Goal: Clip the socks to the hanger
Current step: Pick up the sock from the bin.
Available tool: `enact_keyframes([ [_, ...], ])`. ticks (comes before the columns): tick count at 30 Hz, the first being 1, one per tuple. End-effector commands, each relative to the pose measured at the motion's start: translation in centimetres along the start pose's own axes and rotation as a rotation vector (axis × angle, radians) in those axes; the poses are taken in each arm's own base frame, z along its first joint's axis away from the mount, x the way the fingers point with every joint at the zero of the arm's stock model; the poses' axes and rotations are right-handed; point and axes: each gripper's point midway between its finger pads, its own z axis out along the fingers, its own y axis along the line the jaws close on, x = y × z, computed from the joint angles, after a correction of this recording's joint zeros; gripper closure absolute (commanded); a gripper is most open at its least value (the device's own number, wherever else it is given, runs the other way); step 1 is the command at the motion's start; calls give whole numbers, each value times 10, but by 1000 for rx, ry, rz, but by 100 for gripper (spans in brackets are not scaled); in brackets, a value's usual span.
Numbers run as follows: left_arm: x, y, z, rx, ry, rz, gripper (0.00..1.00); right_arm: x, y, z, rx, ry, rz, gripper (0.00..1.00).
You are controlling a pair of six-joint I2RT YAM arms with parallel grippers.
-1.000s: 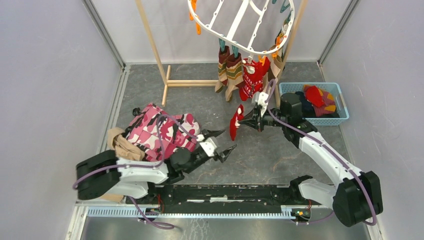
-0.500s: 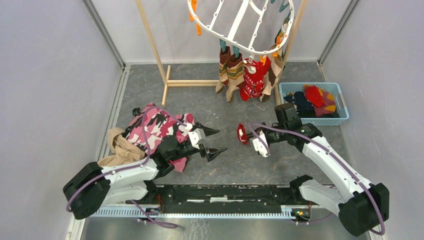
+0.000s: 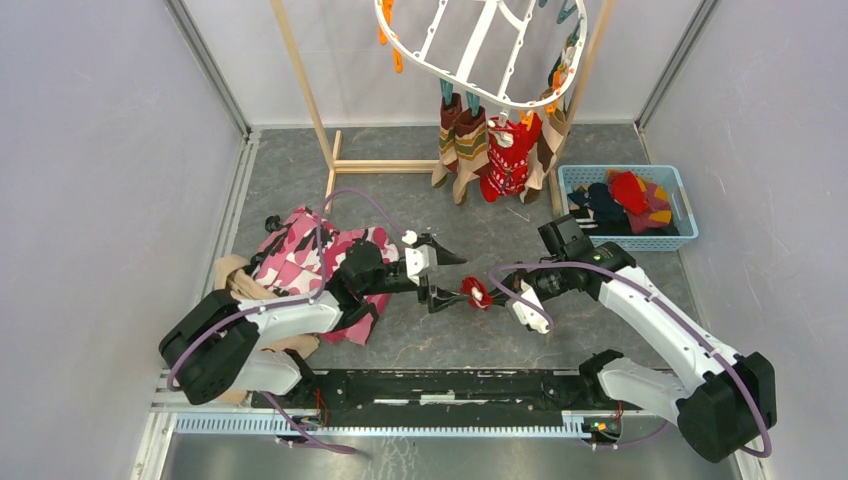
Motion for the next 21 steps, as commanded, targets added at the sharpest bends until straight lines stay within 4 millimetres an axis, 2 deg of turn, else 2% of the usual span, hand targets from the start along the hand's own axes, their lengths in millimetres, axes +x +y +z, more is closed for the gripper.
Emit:
enact_keyframes([
  [1, -10, -6, 11, 98, -19, 32, 22, -13, -9, 0, 1, -42, -40, 100],
  [5, -8, -13, 15, 158, -10, -2, 31, -12, -11, 0, 1, -39, -26, 100],
  [7, -4, -16, 16, 180, 5, -22, 44, -11, -13, 0, 3, -37, -17, 100],
  [9, -1, -16, 17, 188, 18, -35, 67, -9, -16, 0, 11, -27, 10, 100],
  [12, 0, -14, 15, 159, 25, -41, 94, -2, -27, -3, 47, 10, 80, 100],
  [14, -2, -6, 10, 90, 21, -34, 98, 7, -38, -6, 91, 56, 132, 96],
  [17, -8, 8, -1, -46, -8, -26, 98, 18, -52, -11, 152, 114, 235, 92],
  [18, -17, 12, -6, -86, -40, -20, 98, 20, -55, -12, 163, 121, 254, 91],
  [21, -25, 22, -20, -203, -98, -42, 98, 23, -60, -11, 180, 121, 307, 88],
])
